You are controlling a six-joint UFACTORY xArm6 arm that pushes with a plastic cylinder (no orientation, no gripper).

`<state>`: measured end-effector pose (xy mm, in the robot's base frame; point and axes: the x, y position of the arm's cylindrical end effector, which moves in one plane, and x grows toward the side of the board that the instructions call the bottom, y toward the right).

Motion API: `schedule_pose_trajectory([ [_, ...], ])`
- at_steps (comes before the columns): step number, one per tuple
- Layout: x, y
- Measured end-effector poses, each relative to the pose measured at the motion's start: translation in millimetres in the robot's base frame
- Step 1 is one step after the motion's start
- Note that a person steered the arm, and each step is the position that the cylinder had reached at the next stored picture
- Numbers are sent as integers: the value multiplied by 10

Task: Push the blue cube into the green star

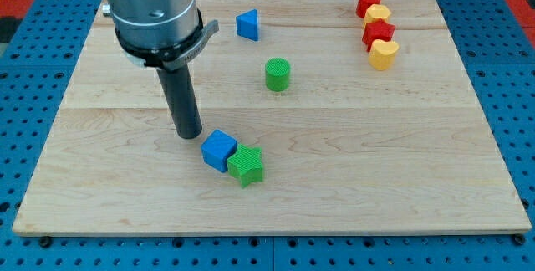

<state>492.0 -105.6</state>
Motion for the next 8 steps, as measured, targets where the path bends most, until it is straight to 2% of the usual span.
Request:
schedule_pose_trajectory([
  [6, 119, 301],
  [7, -28, 301],
  [8, -332, 691],
])
